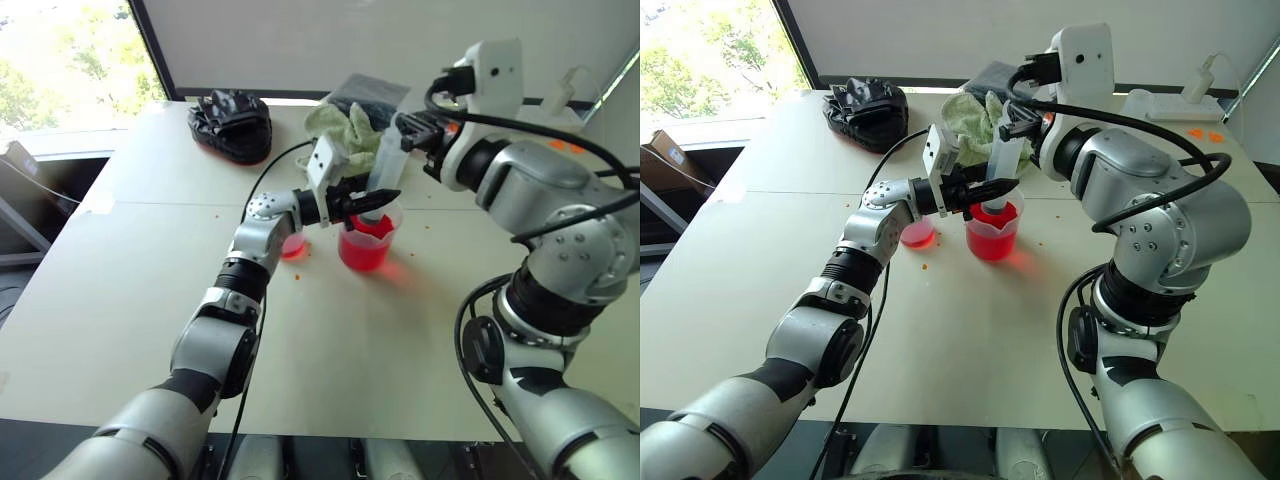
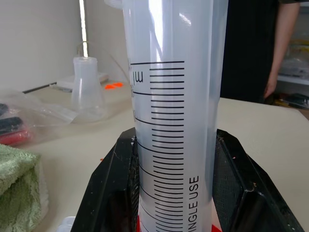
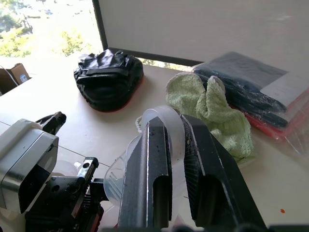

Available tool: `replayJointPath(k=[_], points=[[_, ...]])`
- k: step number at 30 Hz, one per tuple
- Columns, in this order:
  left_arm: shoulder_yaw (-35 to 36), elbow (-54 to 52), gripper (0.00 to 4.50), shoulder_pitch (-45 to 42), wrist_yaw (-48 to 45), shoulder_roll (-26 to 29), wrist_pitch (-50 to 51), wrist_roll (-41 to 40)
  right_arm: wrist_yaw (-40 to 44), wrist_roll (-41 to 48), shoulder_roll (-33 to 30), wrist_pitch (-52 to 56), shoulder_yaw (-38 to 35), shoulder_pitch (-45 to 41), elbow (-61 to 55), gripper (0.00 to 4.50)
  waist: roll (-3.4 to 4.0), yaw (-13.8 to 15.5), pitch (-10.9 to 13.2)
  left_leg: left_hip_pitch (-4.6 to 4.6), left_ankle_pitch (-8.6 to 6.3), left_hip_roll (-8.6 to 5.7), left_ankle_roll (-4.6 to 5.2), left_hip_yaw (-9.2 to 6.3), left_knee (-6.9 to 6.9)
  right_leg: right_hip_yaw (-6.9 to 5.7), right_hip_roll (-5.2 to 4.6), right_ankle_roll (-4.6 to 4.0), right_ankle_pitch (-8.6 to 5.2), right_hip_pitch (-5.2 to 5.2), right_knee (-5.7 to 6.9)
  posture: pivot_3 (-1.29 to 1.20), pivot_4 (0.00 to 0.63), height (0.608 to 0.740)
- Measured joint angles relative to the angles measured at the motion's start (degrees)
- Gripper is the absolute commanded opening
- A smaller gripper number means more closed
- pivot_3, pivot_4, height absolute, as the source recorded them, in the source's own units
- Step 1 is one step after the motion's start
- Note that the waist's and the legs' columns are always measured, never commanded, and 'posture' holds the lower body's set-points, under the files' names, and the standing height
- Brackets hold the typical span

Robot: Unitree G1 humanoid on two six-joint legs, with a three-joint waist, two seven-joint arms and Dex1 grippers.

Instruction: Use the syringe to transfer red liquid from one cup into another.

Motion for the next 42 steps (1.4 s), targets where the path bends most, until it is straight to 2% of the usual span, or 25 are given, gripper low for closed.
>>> replayJointPath(k=[25, 42], points=[[0.1, 0.0, 1.39, -0.2, 0.7, -0.2, 0.9, 0.0, 2.6, 2.9, -6.9, -5.2, 1.3, -1.6, 7.8, 0.09, 0.0, 0.1, 0.0, -0.01, 0.0, 0.0, 0.0, 0.0, 0.0, 0.0, -0.01, 0.0, 0.0, 0.0, -0.02, 0.0, 0.15, 0.711], [0.2, 0.0, 1.39, -0.7, 1.1, -0.2, 1.0, 0.0, 2.8, 3.5, -9.5, -8.3, 2.2, -2.8, 11.0, 0.09, 0.0, 0.1, 0.0, -0.01, 0.0, 0.01, 0.0, 0.01, -0.01, 0.0, 0.0, 0.0, 0.0, -0.01, -0.02, 0.0, 0.15, 0.711]])
